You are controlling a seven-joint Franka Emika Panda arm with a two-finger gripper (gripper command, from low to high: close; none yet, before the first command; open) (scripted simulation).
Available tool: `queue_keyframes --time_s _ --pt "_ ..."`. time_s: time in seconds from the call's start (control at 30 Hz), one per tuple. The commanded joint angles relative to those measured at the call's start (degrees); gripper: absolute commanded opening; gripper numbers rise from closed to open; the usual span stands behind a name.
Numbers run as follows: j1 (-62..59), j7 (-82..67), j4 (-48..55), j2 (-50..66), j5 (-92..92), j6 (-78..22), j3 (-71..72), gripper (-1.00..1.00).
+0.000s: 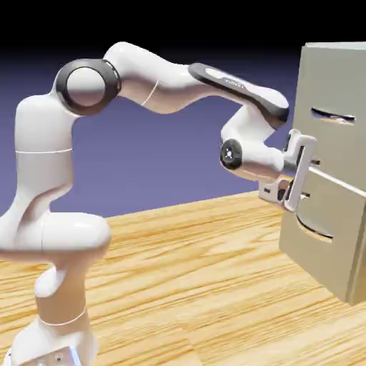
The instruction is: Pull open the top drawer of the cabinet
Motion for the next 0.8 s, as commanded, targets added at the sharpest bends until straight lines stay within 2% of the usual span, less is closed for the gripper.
queue_keyframes --time_s 0.0,0.4,0.73,0.77 --pt "1.28 -0.78 0.84 0.82 2.50 -0.17 -1.36 0.00" --pt "14.59 -8.93 9.59 9.36 28.44 -1.91 -15.45 0.00" --pt "-5.60 -1.34 20.88 14.61 24.86 -0.14 2.03 0.00" --pt "-5.60 -1.34 20.88 14.61 24.86 -0.14 2.04 -1.00"
